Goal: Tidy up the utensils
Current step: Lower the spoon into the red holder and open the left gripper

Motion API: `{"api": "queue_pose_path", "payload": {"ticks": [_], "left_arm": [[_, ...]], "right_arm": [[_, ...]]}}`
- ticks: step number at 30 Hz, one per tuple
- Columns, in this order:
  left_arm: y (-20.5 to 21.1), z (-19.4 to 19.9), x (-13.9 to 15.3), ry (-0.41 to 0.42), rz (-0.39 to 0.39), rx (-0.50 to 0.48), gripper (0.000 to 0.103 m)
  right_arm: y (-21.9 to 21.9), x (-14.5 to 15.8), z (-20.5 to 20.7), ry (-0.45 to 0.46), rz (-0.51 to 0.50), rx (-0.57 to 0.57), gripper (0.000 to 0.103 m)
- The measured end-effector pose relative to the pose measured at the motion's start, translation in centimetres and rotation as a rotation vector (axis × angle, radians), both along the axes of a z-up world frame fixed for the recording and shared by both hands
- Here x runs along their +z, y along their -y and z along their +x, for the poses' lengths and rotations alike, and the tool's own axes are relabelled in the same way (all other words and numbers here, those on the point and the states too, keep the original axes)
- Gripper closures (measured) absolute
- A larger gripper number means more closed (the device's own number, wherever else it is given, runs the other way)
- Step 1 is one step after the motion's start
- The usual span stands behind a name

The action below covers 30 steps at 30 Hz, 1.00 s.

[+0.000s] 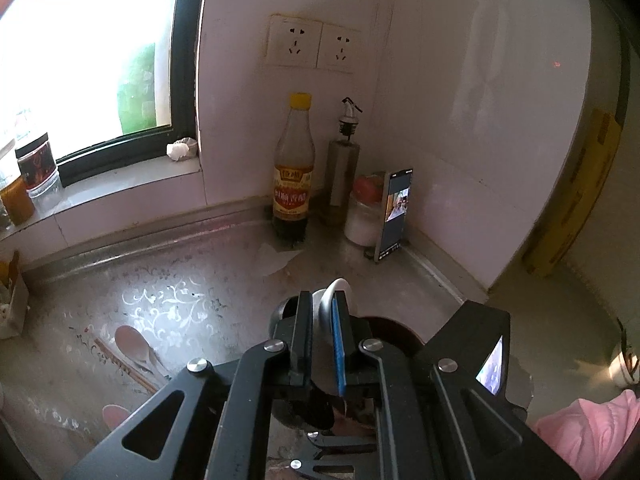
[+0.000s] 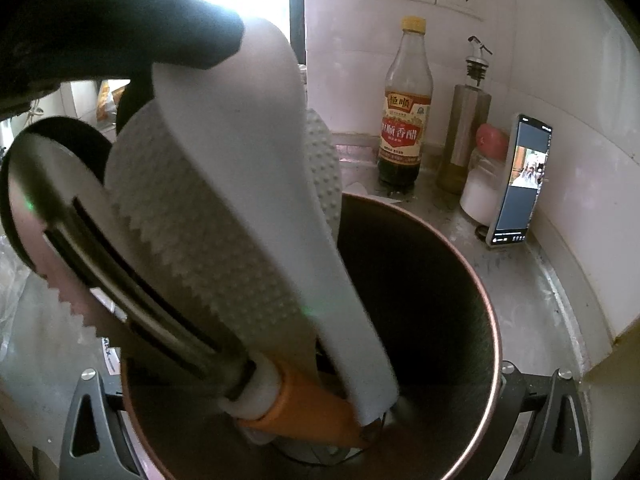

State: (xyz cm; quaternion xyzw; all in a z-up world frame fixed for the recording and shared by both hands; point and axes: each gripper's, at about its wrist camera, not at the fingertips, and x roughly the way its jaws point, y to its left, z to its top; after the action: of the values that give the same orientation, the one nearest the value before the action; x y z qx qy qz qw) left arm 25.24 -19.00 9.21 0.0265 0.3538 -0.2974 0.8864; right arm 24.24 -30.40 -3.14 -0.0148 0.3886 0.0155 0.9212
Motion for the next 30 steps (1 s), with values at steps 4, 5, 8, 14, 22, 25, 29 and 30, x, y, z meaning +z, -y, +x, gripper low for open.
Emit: {"api": "queue_pose_path", "payload": {"ticks": [4,5,8,14,22,25,29,30], "left_arm": [[-0.1,-0.2,0.2,-0.009,-0.007,-0.004,0.094],[-0.1,-0.3,0.3,-0.011,-0.009,-0.004,0.094],[-0.2,-0.5,0.5,-0.014,-0.016,-0.002,0.094],[-0.7,-0.7,0.9,-0.023,-0.032,-0.001,0.094],[-1.0,-0.8,1.3,-0.021,-0.033,0.009,0.094],[-1.0,-0.9,1.4,-0.021,-0.033,0.014,0.094],[-1.3,-0.8,1.5,-0.025,-0.032,0.031,0.094],[-1.4,-0.7,1.4,-0.028,-0.032,0.035,0.093]], "right_arm": [[0.0,0.0,0.0,-0.001,-0.001,0.0,0.0],[0.0,0.0,0.0,0.0,-0.001,0.0,0.0],[0.0,-0.1,0.0,0.001,-0.002,0.0,0.0],[0.0,-0.2,0.0,0.001,-0.002,-0.001,0.0],[-0.1,-0.2,-0.4,0.002,0.0,0.003,0.0],[-0.1,-0.2,-0.5,0.003,0.0,0.004,0.0],[-0.1,-0.3,-0.5,0.002,-0.001,0.004,0.0],[-0.1,-0.3,-0.5,0.002,-0.001,0.004,0.0]]}}
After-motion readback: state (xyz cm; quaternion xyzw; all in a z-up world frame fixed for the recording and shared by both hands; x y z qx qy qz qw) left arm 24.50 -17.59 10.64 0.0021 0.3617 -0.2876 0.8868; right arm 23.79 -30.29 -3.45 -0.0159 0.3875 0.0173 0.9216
